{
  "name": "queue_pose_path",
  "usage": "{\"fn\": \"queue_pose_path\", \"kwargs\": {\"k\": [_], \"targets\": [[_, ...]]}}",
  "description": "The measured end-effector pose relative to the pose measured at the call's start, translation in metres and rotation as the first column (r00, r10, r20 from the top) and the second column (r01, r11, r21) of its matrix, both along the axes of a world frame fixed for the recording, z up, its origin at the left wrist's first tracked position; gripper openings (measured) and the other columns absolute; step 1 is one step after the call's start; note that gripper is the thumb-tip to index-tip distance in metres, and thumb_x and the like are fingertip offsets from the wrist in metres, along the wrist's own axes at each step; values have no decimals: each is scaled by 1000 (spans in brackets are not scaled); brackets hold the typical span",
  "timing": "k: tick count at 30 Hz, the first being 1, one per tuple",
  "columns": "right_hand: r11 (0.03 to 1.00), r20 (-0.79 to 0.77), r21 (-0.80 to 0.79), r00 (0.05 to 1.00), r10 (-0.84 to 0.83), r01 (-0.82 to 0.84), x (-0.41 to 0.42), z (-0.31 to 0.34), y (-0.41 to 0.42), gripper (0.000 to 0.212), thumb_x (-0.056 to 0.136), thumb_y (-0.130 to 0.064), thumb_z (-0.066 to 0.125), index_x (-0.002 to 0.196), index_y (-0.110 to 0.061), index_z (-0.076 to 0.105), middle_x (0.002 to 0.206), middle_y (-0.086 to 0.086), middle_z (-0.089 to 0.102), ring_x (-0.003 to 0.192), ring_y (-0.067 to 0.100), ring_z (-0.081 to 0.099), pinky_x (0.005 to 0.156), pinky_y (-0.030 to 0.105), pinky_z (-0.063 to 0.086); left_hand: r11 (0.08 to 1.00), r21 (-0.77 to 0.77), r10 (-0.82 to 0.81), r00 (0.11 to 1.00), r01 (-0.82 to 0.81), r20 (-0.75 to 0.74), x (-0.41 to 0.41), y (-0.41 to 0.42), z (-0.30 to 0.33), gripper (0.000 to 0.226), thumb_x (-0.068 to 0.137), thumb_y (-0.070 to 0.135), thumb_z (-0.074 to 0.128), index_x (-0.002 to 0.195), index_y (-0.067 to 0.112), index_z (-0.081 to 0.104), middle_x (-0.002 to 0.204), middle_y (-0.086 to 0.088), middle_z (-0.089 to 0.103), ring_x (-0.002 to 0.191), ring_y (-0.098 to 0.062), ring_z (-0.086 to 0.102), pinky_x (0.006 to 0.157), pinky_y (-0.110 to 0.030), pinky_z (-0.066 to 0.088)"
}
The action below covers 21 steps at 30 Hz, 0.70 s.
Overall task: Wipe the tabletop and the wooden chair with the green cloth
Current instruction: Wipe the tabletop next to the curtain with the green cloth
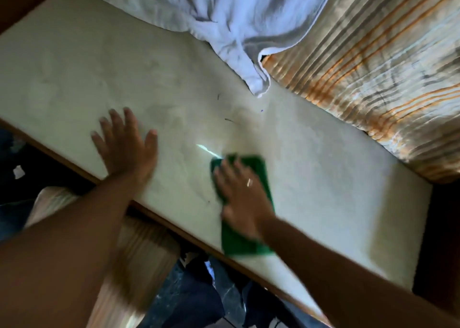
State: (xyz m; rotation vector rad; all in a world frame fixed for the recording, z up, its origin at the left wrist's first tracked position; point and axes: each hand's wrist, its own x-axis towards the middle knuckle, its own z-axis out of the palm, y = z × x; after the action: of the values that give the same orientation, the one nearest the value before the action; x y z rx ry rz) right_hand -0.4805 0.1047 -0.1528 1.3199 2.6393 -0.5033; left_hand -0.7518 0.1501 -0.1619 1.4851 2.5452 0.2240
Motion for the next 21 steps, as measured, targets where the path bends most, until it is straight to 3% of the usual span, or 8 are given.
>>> {"fn": "queue_pose_path", "kwargs": {"k": [4,7,9,11,14,16,19,21], "targets": [[963,-28,-130,972,234,-235,6,6,-64,92,71,-43,40,157,-26,10,166,2,8,152,27,1,118,50,-2,994,-90,-69,992,60,-101,-50,27,-9,78,97,60,27,159,14,13,166,-21,12,153,-41,9,123,-60,2],[942,11,-85,945,327,-325,9,11,-19,86,74,-41,41,156,-22,23,164,5,21,151,27,8,118,49,3,995,-63,-86,993,81,-84,-54,28,-15,77,96,60,28,158,16,14,166,-21,11,153,-41,10,122,-59,4],[972,42,-47,972,232,-230,3,13,30,82,73,-39,40,150,-12,38,158,15,33,146,40,23,116,56,18,995,-56,-88,992,84,-86,-53,28,-16,77,96,60,29,158,16,14,166,-21,11,153,-41,11,121,-59,6],[1000,82,-1,996,26,-26,-9,11,86,85,73,-38,42,153,-10,32,161,18,25,147,43,21,117,56,25,995,-54,-90,992,85,-87,-54,28,-17,78,95,59,29,158,16,15,166,-22,12,153,-41,12,121,-59,7],[947,24,32,947,-320,319,-43,6,138,84,78,-36,42,157,-18,17,166,11,8,151,34,7,119,51,16,995,-47,-91,992,88,-82,-54,29,-17,78,94,59,29,157,15,15,166,-22,13,152,-42,12,121,-60,7],[909,26,51,910,-414,413,-73,1,124,85,80,-36,46,157,-16,15,166,12,5,151,35,5,119,51,15,995,-47,-96,993,93,-73,-54,29,-18,78,93,58,29,157,15,16,165,-23,14,152,-42,13,121,-61,7],[995,14,49,996,-89,88,-98,-3,39,89,76,-46,43,156,-15,19,164,15,16,149,39,14,118,56,22,994,-49,-96,994,93,-59,-56,29,-18,79,92,58,29,157,15,16,165,-23,14,152,-41,13,121,-61,7],[993,-48,-5,992,114,-114,-77,-2,-18,90,74,-45,47,156,-21,20,165,8,18,151,32,13,121,53,13,994,-54,-95,994,92,-53,-57,29,-17,79,93,58,31,157,15,17,165,-22,14,152,-41,13,121,-61,7]]}}
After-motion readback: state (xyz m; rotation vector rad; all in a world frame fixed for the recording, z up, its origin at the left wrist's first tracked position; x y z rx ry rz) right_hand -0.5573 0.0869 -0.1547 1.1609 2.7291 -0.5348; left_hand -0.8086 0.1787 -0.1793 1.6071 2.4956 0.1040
